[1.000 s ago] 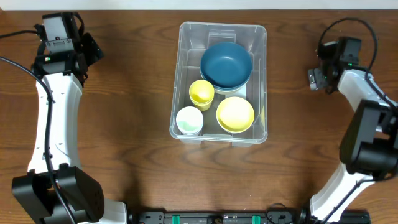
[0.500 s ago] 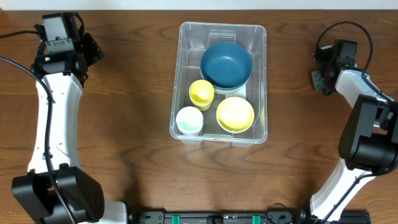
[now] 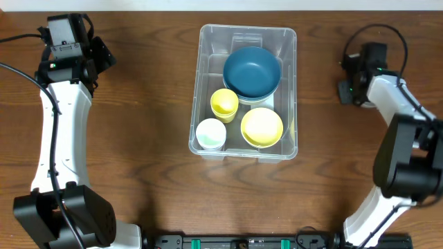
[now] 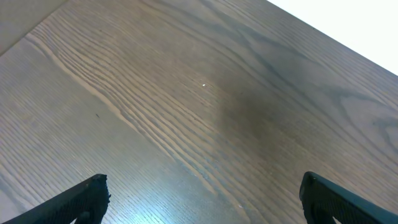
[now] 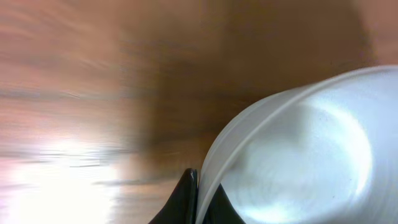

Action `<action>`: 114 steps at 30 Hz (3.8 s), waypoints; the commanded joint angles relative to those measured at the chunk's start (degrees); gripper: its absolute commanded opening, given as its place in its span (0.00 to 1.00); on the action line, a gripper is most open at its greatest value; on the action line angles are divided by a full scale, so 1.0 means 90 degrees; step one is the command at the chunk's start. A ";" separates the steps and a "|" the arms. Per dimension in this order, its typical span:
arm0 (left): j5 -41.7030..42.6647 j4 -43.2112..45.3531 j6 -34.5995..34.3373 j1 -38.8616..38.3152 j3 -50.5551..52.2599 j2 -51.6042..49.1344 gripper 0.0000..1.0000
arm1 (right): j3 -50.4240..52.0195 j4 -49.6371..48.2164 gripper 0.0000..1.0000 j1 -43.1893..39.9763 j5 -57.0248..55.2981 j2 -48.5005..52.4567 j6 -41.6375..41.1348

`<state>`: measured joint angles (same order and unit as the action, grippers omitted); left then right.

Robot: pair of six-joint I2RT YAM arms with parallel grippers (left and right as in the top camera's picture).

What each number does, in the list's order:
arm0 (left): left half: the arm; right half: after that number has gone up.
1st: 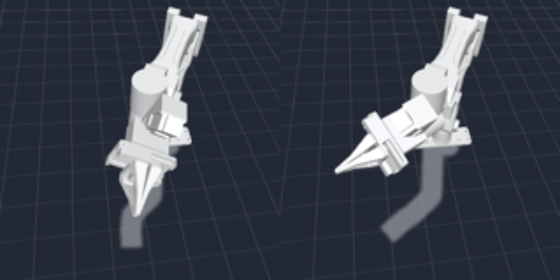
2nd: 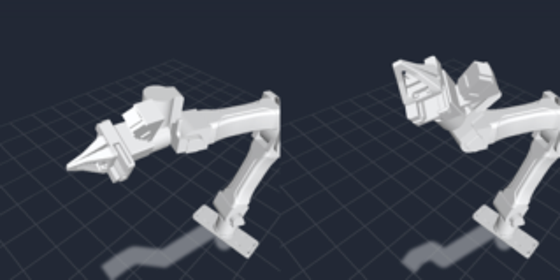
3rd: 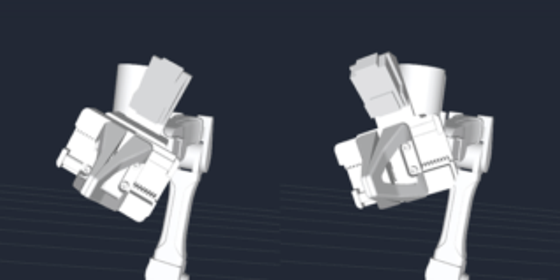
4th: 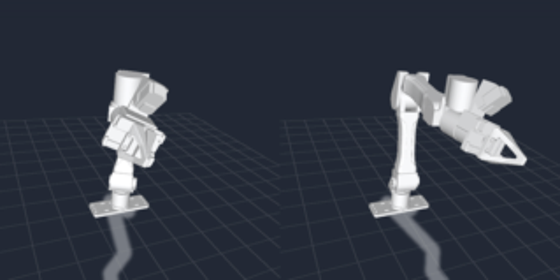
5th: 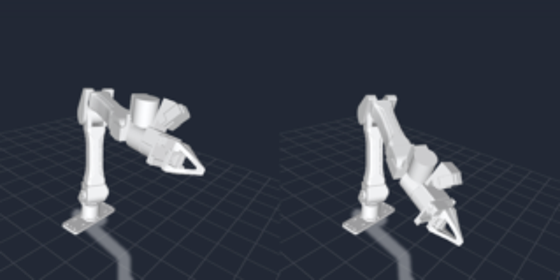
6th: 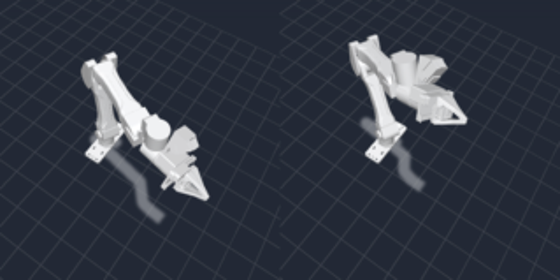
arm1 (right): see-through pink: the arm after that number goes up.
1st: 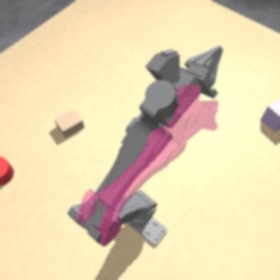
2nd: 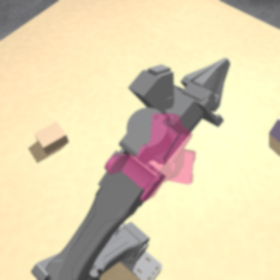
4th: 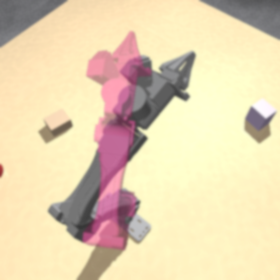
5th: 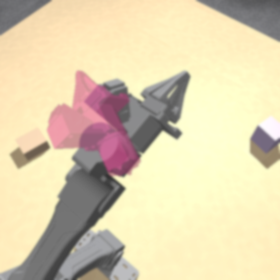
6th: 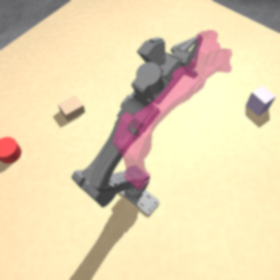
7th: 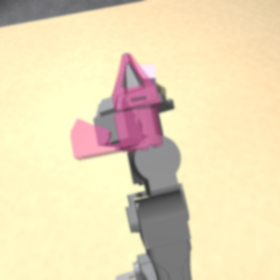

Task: Pack container

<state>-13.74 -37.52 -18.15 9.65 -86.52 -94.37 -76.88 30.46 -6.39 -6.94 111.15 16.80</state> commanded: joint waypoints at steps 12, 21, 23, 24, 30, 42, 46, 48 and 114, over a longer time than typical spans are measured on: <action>-0.0078 -0.0024 0.0015 0.0022 -0.0080 0.0092 0.98 | -0.0136 0.0668 0.01 0.2846 0.0799 -0.2953 -0.2127; -0.0078 -0.0022 0.0015 0.0022 -0.0080 0.0092 0.98 | -0.0131 0.1802 0.01 0.4197 0.0801 -0.2902 -0.2725; -0.0078 -0.0022 0.0015 0.0022 -0.0080 0.0092 0.98 | -0.0124 0.2079 0.01 0.4422 0.0777 -0.2895 -0.2722; -0.0078 -0.0022 0.0015 0.0022 -0.0080 0.0092 0.98 | -0.0121 0.2220 0.01 0.4527 0.0775 -0.2895 -0.2722; -0.0078 -0.0024 0.0015 0.0022 -0.0080 0.0092 0.98 | -0.0075 0.2686 0.01 0.4979 0.0775 -0.2858 -0.2939; -0.0078 -0.0024 0.0015 0.0022 -0.0080 0.0092 0.98 | 0.0063 0.2708 0.19 0.5085 0.0289 -0.2788 -0.2936; -0.0078 -0.0024 0.0015 0.0022 -0.0080 0.0092 0.98 | 0.0063 0.2681 0.58 0.5085 0.0138 -0.2788 -0.2861; -0.0078 -0.0022 0.0015 0.0022 -0.0080 0.0092 0.98 | 0.0063 0.2654 0.61 0.5085 -0.0002 -0.2790 -0.2858; -0.0078 -0.0022 0.0012 0.0022 -0.0080 0.0092 0.98 | 0.0044 0.1450 0.99 0.1443 -0.0442 -0.4226 -0.3050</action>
<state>-13.74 -37.54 -18.15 9.65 -86.52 -94.37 -76.64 43.46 7.20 -11.14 73.84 -10.26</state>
